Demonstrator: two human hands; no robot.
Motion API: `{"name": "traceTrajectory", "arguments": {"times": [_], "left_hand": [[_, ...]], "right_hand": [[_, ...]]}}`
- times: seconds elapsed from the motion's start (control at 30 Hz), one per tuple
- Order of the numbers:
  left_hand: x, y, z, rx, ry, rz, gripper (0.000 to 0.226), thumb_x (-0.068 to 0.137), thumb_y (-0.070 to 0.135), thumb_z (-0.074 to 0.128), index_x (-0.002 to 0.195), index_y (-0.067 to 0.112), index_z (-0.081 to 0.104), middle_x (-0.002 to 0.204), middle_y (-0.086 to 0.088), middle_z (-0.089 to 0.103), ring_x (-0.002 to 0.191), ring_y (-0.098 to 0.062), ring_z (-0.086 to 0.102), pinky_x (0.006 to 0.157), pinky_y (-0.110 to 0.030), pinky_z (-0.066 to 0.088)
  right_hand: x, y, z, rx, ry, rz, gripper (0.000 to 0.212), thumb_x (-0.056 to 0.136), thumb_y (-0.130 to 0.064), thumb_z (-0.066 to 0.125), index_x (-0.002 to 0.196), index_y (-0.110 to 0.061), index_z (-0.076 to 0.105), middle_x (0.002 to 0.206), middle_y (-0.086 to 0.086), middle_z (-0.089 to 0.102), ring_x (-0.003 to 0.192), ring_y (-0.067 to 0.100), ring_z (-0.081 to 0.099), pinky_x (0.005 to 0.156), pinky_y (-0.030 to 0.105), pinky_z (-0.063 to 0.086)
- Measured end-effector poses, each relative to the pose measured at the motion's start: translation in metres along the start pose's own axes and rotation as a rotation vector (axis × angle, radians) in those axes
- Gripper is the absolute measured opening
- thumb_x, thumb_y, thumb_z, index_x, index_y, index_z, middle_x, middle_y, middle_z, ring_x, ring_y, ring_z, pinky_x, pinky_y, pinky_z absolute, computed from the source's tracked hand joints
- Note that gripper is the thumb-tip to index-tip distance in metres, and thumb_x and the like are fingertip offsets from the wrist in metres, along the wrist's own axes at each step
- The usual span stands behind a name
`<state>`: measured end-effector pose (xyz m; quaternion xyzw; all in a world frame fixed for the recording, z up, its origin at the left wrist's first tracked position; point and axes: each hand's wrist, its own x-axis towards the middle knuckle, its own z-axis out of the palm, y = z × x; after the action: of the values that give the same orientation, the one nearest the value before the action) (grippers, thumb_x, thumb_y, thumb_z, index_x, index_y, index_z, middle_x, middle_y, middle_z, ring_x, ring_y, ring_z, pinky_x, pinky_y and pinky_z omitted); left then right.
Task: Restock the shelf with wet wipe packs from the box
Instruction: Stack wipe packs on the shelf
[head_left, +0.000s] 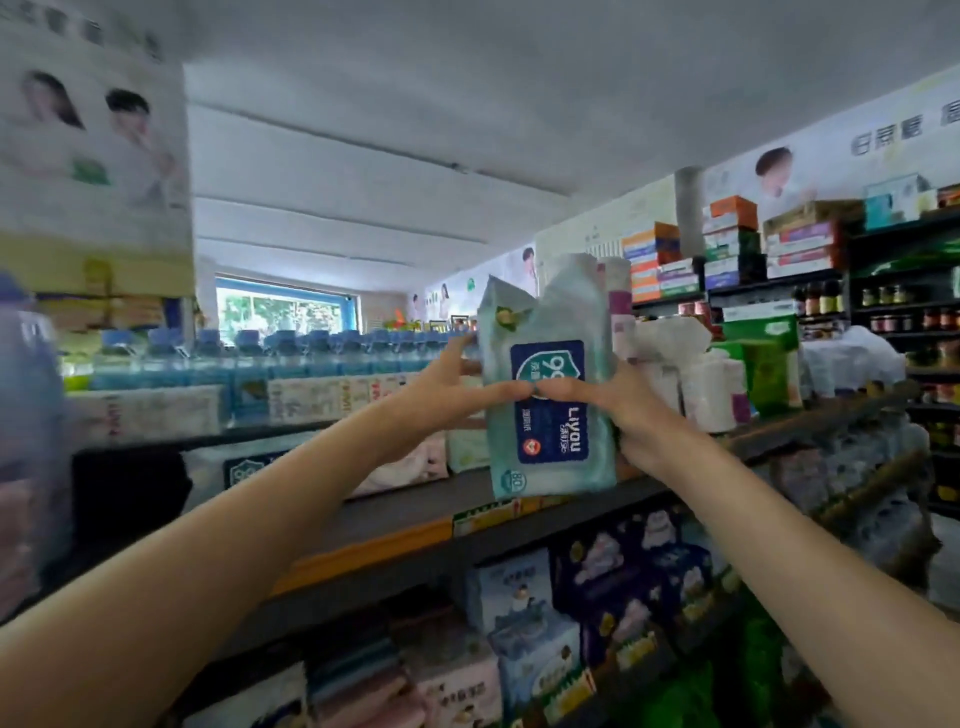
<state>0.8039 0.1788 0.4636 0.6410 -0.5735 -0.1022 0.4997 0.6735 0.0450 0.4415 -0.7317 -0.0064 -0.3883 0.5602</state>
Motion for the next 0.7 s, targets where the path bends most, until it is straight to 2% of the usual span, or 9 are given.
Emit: {"name": "traceTrajectory", "arguments": {"times": [0.07, 0.13, 0.23, 0.33, 0.4, 0.47, 0.53, 0.6, 0.7], "left_hand": [[0.007, 0.001, -0.021, -0.049, 0.077, 0.054, 0.059, 0.070, 0.026, 0.074, 0.122, 0.023, 0.047, 0.106, 0.005, 0.065, 0.089, -0.007, 0.066, 0.065, -0.019, 0.057], [0.010, -0.001, -0.041, -0.118, 0.174, 0.073, 0.065, 0.062, 0.027, 0.078, 0.120, 0.017, 0.050, 0.105, 0.002, 0.068, 0.092, -0.011, 0.067, 0.064, -0.021, 0.056], [0.022, -0.014, -0.069, -0.237, 0.450, 0.059, 0.077, 0.060, 0.026, 0.081, 0.126, 0.013, 0.042, 0.116, -0.006, 0.061, 0.103, -0.019, 0.063, 0.072, -0.031, 0.056], [0.034, -0.025, -0.093, -0.369, 0.706, 0.016, 0.066, 0.067, 0.020, 0.080, 0.121, 0.011, 0.043, 0.112, -0.006, 0.062, 0.104, -0.024, 0.062, 0.073, -0.036, 0.057], [0.036, -0.034, -0.106, -0.461, 0.793, -0.030, 0.044, 0.071, 0.020, 0.078, 0.106, 0.012, 0.053, 0.101, -0.005, 0.065, 0.104, -0.028, 0.062, 0.078, -0.042, 0.057], [0.032, -0.047, -0.115, -0.473, 0.830, -0.075, 0.026, 0.075, 0.020, 0.075, 0.092, 0.017, 0.056, 0.095, -0.004, 0.065, 0.102, -0.029, 0.061, 0.084, -0.045, 0.054], [0.025, -0.061, -0.127, -0.458, 0.866, -0.082, 0.021, 0.076, 0.019, 0.073, 0.090, 0.018, 0.056, 0.096, -0.006, 0.066, 0.098, -0.029, 0.062, 0.082, -0.043, 0.055], [0.016, -0.073, -0.145, -0.434, 0.878, -0.108, 0.024, 0.078, 0.020, 0.071, 0.096, 0.013, 0.057, 0.102, -0.010, 0.066, 0.093, -0.026, 0.065, 0.075, -0.036, 0.057], [0.000, -0.094, -0.180, -0.286, 0.936, -0.246, 0.037, 0.083, 0.013, 0.066, 0.115, 0.002, 0.052, 0.110, -0.011, 0.063, 0.072, -0.007, 0.068, 0.056, -0.015, 0.055]], "right_hand": [[0.028, -0.011, 0.009, -0.165, -0.140, -0.034, 0.064, 0.059, -0.018, 0.081, 0.118, -0.015, 0.056, 0.103, 0.005, 0.070, 0.089, 0.023, 0.070, 0.074, 0.035, 0.058], [0.057, -0.023, 0.022, -0.336, -0.171, -0.116, 0.059, 0.064, -0.023, 0.079, 0.117, -0.017, 0.054, 0.103, -0.001, 0.068, 0.090, 0.018, 0.068, 0.075, 0.029, 0.057], [0.097, -0.022, 0.052, -0.675, 0.041, -0.434, 0.067, 0.068, -0.045, 0.077, 0.124, -0.021, 0.049, 0.114, -0.003, 0.060, 0.102, 0.015, 0.059, 0.085, 0.031, 0.051], [0.125, 0.013, 0.088, -1.057, 0.028, -0.540, 0.112, 0.062, -0.059, 0.073, 0.147, -0.021, 0.010, 0.144, 0.009, 0.032, 0.125, 0.030, 0.039, 0.102, 0.050, 0.038], [0.140, 0.043, 0.103, -1.199, 0.012, -0.527, 0.118, 0.067, -0.053, 0.072, 0.148, -0.023, -0.009, 0.151, 0.012, 0.010, 0.132, 0.035, 0.025, 0.106, 0.053, 0.030], [0.154, 0.063, 0.114, -1.142, -0.008, -0.585, 0.116, 0.070, -0.047, 0.072, 0.147, -0.024, -0.011, 0.149, 0.014, 0.008, 0.130, 0.036, 0.022, 0.104, 0.051, 0.033], [0.171, 0.072, 0.130, -1.039, -0.077, -0.644, 0.115, 0.071, -0.044, 0.073, 0.148, -0.025, -0.010, 0.147, 0.016, 0.009, 0.128, 0.035, 0.020, 0.100, 0.047, 0.039], [0.189, 0.078, 0.150, -1.038, -0.135, -0.710, 0.112, 0.071, -0.043, 0.072, 0.148, -0.027, -0.008, 0.145, 0.014, 0.011, 0.127, 0.033, 0.018, 0.089, 0.043, 0.047], [0.222, 0.089, 0.178, -1.153, -0.120, -0.928, 0.116, 0.063, -0.034, 0.080, 0.146, -0.032, -0.001, 0.136, 0.009, 0.015, 0.116, 0.032, 0.021, 0.070, 0.043, 0.055]]}}
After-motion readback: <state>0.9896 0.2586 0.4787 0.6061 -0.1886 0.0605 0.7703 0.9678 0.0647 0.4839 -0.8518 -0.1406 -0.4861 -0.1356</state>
